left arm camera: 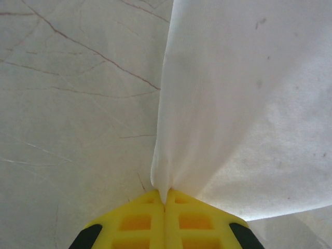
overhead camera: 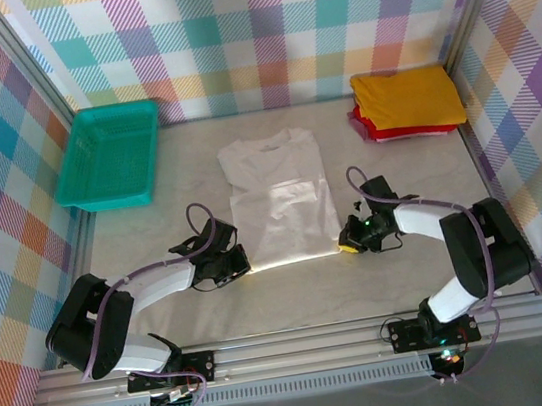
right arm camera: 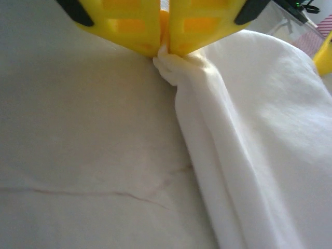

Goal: Fold and stack the t-shirts

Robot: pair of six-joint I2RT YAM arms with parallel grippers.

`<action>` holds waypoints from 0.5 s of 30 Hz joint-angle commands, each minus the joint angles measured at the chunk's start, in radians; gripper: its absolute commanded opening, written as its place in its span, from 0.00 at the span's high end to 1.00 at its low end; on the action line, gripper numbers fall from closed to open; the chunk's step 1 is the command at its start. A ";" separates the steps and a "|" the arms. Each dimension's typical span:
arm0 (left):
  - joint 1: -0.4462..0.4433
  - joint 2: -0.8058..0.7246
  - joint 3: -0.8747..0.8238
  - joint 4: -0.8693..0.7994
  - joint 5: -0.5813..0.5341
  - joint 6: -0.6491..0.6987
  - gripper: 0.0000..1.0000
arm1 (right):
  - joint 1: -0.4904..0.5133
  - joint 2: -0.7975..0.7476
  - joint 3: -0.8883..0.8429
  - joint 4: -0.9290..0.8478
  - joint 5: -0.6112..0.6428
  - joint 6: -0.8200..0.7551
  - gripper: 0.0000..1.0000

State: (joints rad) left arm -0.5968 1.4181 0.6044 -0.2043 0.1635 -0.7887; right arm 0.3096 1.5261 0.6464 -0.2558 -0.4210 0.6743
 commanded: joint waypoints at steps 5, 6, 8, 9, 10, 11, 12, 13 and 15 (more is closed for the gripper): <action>0.015 -0.067 0.001 -0.060 -0.045 0.020 1.00 | 0.011 -0.075 0.018 0.044 -0.050 -0.014 1.00; 0.015 -0.081 0.004 -0.065 -0.051 0.022 1.00 | 0.011 -0.093 0.015 0.034 -0.050 -0.016 1.00; 0.015 -0.115 0.003 -0.116 -0.063 0.022 1.00 | 0.012 -0.148 -0.003 0.010 -0.049 -0.021 1.00; 0.015 -0.132 -0.001 -0.123 -0.068 0.022 1.00 | 0.012 -0.173 -0.013 0.003 -0.052 -0.020 1.00; 0.015 -0.151 -0.009 -0.135 -0.075 0.022 1.00 | 0.014 -0.202 -0.031 -0.001 -0.056 -0.017 1.00; 0.015 -0.173 -0.018 -0.146 -0.082 0.018 1.00 | 0.018 -0.232 -0.053 -0.005 -0.057 -0.011 1.00; 0.015 -0.192 -0.031 -0.152 -0.082 0.018 1.00 | 0.022 -0.258 -0.073 -0.008 -0.058 -0.006 1.00; 0.016 -0.218 -0.047 -0.159 -0.078 0.015 1.00 | 0.030 -0.285 -0.094 -0.012 -0.061 -0.004 1.00; 0.010 -0.274 -0.076 -0.177 -0.070 -0.004 1.00 | 0.057 -0.342 -0.125 -0.051 -0.043 -0.007 1.00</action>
State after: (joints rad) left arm -0.5903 1.2087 0.5743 -0.2913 0.1104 -0.7895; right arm 0.3367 1.2377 0.5697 -0.2382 -0.4549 0.6704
